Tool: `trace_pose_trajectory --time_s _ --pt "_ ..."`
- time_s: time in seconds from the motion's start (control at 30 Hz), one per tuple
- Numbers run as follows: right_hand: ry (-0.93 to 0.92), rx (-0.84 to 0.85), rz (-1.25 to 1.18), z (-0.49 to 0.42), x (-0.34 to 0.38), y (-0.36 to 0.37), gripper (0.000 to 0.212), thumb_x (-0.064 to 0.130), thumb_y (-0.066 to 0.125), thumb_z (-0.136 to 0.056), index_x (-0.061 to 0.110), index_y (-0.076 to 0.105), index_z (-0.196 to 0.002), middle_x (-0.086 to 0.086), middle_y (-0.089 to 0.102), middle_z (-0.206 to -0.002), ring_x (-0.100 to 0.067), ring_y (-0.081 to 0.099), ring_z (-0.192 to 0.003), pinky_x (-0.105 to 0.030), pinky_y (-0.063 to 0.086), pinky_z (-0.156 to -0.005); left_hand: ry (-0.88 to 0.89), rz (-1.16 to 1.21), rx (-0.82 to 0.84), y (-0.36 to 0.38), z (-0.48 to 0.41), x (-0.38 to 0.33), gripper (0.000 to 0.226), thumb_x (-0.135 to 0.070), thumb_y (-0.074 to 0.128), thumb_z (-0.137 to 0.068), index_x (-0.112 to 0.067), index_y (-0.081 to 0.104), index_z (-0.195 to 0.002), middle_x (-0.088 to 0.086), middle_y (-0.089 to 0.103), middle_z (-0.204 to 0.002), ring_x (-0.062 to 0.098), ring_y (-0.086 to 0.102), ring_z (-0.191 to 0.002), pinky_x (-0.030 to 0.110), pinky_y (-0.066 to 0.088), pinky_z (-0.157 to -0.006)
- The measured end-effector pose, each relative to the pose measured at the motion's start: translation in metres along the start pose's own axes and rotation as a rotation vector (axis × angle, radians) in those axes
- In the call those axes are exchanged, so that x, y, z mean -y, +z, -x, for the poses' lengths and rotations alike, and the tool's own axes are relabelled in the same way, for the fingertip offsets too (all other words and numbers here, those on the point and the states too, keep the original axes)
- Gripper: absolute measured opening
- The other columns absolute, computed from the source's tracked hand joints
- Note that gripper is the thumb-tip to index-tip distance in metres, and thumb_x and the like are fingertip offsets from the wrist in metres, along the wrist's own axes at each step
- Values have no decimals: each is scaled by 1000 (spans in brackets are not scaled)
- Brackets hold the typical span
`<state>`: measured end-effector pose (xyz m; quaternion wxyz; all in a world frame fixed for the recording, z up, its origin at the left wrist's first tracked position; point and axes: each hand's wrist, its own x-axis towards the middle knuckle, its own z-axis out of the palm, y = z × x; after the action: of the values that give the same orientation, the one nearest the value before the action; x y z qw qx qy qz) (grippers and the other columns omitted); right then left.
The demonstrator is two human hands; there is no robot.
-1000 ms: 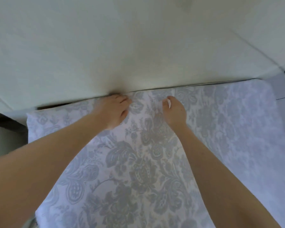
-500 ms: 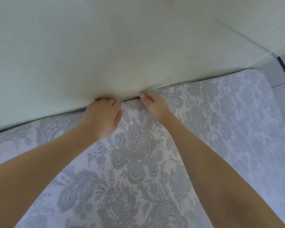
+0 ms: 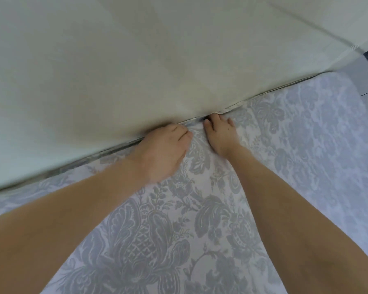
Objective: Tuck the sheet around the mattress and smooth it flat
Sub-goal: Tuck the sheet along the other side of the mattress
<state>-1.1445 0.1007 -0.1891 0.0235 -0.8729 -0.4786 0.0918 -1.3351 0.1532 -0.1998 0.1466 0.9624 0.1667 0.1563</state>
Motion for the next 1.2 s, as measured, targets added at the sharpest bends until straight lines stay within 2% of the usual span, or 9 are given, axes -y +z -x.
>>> trace_pose_trajectory --time_s 0.13,0.23,0.33,0.4,0.5,0.67,0.8,0.93,1.2 --pt "-77 43 -146 -6 -22 -5 36 35 34 -96 9 57 -105 -8 64 -100 -23 53 -98 -39 31 -102 -48 16 50 17 -39 -12 48 -24 36 -85 5 68 -106 20 71 -102 29 70 -87 34 56 -79" --pt "96 -134 -535 -17 -36 -26 27 28 53 -90 3 63 -85 -5 59 -72 -18 51 -72 -34 41 -73 -98 22 80 36 -43 -8 53 -29 32 -90 4 61 -120 19 65 -119 28 67 -102 32 49 -93" --pt "235 -353 -227 -43 -61 -33 29 27 44 -94 6 62 -105 -11 65 -103 -26 57 -99 -34 37 -90 -105 22 96 39 -43 -7 58 -34 28 -92 2 53 -129 17 58 -130 26 60 -115 26 31 -105" --pt "240 -132 -7 -60 -71 -30 40 31 35 -96 6 55 -120 -14 55 -126 -30 46 -122 -41 22 -109 -115 16 113 39 -44 -5 60 -36 26 -93 1 50 -133 16 55 -134 26 57 -119 26 29 -107" --pt "205 100 119 -74 -80 -22 45 29 25 -98 6 50 -129 -16 43 -140 -29 32 -134 -50 12 -114 -112 1 94 42 -42 -4 59 -36 27 -93 2 50 -133 17 54 -135 27 57 -119 27 28 -107" --pt "256 78 -197 -75 -85 -39 33 23 39 -95 8 64 -112 -15 64 -114 -31 55 -112 -42 35 -106 -110 8 96 43 -42 -3 59 -35 28 -93 2 50 -133 17 54 -135 27 58 -119 25 23 -105" --pt "248 -309 -92 -45 -73 -29 30 19 40 -88 3 63 -80 -14 65 -83 -31 57 -81 -36 46 -81 -120 9 102 45 -43 -3 60 -37 27 -93 -1 49 -135 15 53 -137 26 55 -122 25 23 -106" --pt "161 -188 -63 -39 -37 -15 33 16 37 -95 0 65 -88 -19 65 -104 -31 50 -103 -35 34 -101 -155 39 98 47 -45 -7 66 -44 20 -90 -8 42 -141 10 46 -144 22 47 -130 30 33 -108" --pt "-113 -131 31 12 26 0 48 23 25 -94 2 67 -103 -12 66 -115 -27 52 -115 -37 25 -107 -204 79 122 29 -46 -13 75 -47 10 -85 -7 35 -143 9 45 -145 25 48 -128 32 35 -104"
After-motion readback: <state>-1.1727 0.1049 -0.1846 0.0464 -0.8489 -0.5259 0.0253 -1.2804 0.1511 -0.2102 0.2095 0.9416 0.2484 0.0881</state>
